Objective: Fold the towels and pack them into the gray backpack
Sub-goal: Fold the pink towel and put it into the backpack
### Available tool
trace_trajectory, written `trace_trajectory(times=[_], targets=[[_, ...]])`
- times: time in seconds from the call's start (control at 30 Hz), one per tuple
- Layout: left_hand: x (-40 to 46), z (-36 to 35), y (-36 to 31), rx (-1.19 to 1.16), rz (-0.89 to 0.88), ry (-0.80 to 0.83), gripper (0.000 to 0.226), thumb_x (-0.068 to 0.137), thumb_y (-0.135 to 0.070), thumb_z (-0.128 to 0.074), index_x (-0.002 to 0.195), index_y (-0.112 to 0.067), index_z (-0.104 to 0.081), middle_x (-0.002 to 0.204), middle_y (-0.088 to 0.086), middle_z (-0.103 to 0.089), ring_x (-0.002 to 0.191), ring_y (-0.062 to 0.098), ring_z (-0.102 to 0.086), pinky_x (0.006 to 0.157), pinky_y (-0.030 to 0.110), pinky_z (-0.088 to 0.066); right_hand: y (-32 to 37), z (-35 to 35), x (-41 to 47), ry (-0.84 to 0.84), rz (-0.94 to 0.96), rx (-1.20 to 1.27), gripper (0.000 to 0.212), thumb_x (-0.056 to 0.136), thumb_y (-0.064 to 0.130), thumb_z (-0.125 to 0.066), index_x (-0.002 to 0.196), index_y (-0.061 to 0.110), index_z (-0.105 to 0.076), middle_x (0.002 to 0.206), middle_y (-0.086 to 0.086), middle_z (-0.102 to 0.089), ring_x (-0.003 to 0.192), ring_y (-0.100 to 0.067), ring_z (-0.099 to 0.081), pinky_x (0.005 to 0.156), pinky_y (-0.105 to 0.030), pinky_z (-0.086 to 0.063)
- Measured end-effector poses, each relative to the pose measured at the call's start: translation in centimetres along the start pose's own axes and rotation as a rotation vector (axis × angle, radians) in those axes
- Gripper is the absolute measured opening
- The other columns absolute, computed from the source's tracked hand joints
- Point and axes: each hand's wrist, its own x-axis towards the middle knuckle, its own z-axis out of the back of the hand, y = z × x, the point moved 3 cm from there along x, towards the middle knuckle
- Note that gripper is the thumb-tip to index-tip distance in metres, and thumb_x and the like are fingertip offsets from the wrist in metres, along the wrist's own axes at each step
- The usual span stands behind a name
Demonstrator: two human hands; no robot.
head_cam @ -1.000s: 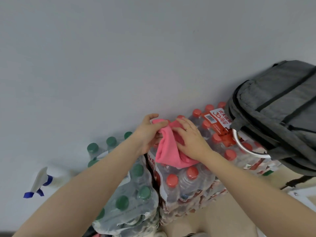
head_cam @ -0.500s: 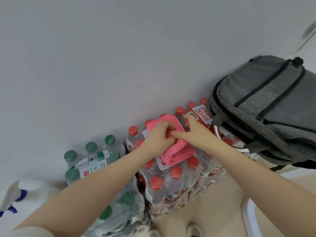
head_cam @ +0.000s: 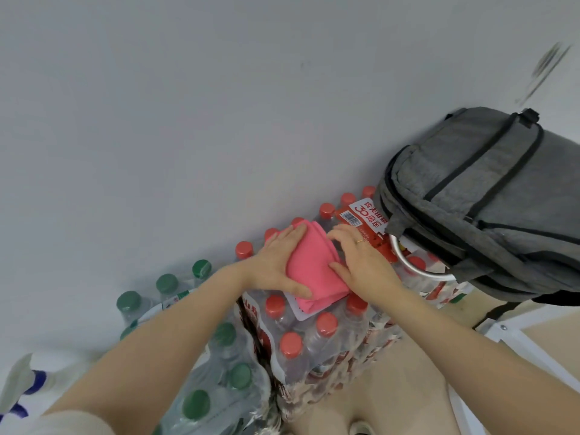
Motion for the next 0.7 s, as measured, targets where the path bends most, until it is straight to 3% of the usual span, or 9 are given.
trace_trajectory(times=[0.07, 0.13, 0.27, 0.33, 0.4, 0.5, 0.57, 0.63, 0.7], targets=[[-0.7, 1.0, 1.3, -0.006, 0.001, 0.038, 0.131, 0.056, -0.056, -0.074, 0.146, -0.019, 0.013, 0.156, -0.001, 0.012, 0.143, 0.014, 0.007, 0.111, 0.025, 0.002, 1.6, 1.0, 0.0, -0.129, 0.155, -0.096, 0.030, 0.083, 0.017, -0.055, 0.112, 0.013, -0.059, 0.139, -0.011, -0.044, 0.120, -0.034, -0.050, 0.097, -0.048, -0.045], [-0.8, 1.1, 2.5, 0.059, 0.006, 0.026, 0.133, 0.053, -0.063, -0.074, 0.146, -0.021, 0.011, 0.156, -0.001, 0.012, 0.144, 0.015, 0.005, 0.113, 0.025, -0.001, 3.7, 1.4, -0.3, -0.213, 0.342, -0.243, 0.029, 0.080, 0.020, -0.046, 0.099, 0.012, -0.066, 0.127, -0.012, -0.059, 0.116, -0.032, -0.056, 0.098, -0.049, -0.046], [-0.7, 0.5, 3.0, 0.109, -0.008, 0.009, 0.132, 0.050, -0.071, -0.065, 0.147, -0.020, 0.009, 0.156, 0.001, 0.012, 0.144, 0.015, 0.007, 0.111, 0.023, 0.003, 5.3, -1.4, -1.1, -0.054, 0.532, -0.473, 0.051, 0.086, 0.041, -0.036, 0.120, 0.014, -0.062, 0.127, -0.004, -0.061, 0.118, -0.019, -0.057, 0.102, -0.038, -0.044], [-0.7, 0.5, 3.1, 0.109, -0.019, 0.011, 0.133, 0.046, -0.076, -0.056, 0.146, -0.019, 0.011, 0.156, 0.001, 0.013, 0.144, 0.015, 0.008, 0.111, 0.023, 0.003, 3.9, -2.6, -1.4, 0.085, 0.474, -0.521, 0.064, 0.088, 0.055, -0.028, 0.129, 0.013, -0.053, 0.134, -0.004, -0.056, 0.123, -0.018, -0.054, 0.102, -0.043, -0.041], [-0.7, 0.6, 3.1, 0.122, -0.023, 0.017, 0.134, 0.042, -0.078, -0.050, 0.146, -0.020, 0.011, 0.156, 0.003, 0.014, 0.144, 0.016, 0.009, 0.112, 0.025, 0.003, 2.2, -2.9, -1.9, 0.170, 0.428, -0.459, 0.074, 0.085, 0.063, -0.031, 0.140, 0.014, -0.038, 0.146, -0.005, -0.041, 0.134, -0.018, -0.039, 0.111, -0.045, -0.025], [-0.6, 0.7, 3.1, 0.187, -0.001, 0.020, 0.135, 0.040, -0.081, -0.048, 0.146, -0.023, 0.012, 0.156, 0.005, 0.014, 0.144, 0.020, 0.008, 0.114, 0.030, 0.003, 0.7, -2.1, -2.3, 0.170, 0.319, -0.298, 0.089, 0.077, 0.065, -0.041, 0.148, 0.018, -0.014, 0.154, 0.004, -0.008, 0.140, -0.007, -0.008, 0.114, -0.031, -0.001], [-0.6, 1.0, 2.5, 0.282, 0.026, 0.015, 0.132, 0.049, -0.079, -0.060, 0.147, -0.022, 0.010, 0.155, 0.006, 0.016, 0.144, 0.021, 0.011, 0.114, 0.034, 0.008, 0.7, -1.9, -2.3, 0.174, 0.258, -0.234, 0.088, 0.080, 0.058, -0.050, 0.148, 0.017, -0.012, 0.155, 0.004, -0.007, 0.141, -0.006, -0.009, 0.114, -0.023, -0.004], [-0.3, 1.4, 1.6, 0.378, 0.038, -0.017, 0.123, 0.061, -0.071, -0.066, 0.148, -0.018, 0.004, 0.155, 0.006, 0.017, 0.143, 0.021, 0.014, 0.113, 0.038, 0.011, 1.0, -1.9, -1.8, 0.163, 0.220, -0.206, 0.077, 0.084, 0.038, -0.059, 0.147, 0.014, -0.021, 0.154, -0.002, -0.022, 0.141, -0.014, -0.024, 0.115, -0.027, -0.019], [0.0, 1.5, 0.2, 0.415, -0.026, -0.052, 0.112, 0.067, -0.065, -0.066, 0.148, -0.016, -0.007, 0.156, 0.005, 0.011, 0.144, 0.020, 0.011, 0.114, 0.039, 0.010, 1.5, -1.1, -1.3, 0.110, 0.154, -0.151, 0.062, 0.084, 0.024, -0.059, 0.140, 0.014, -0.034, 0.140, -0.006, -0.046, 0.122, -0.020, -0.049, 0.097, -0.032, -0.042]])
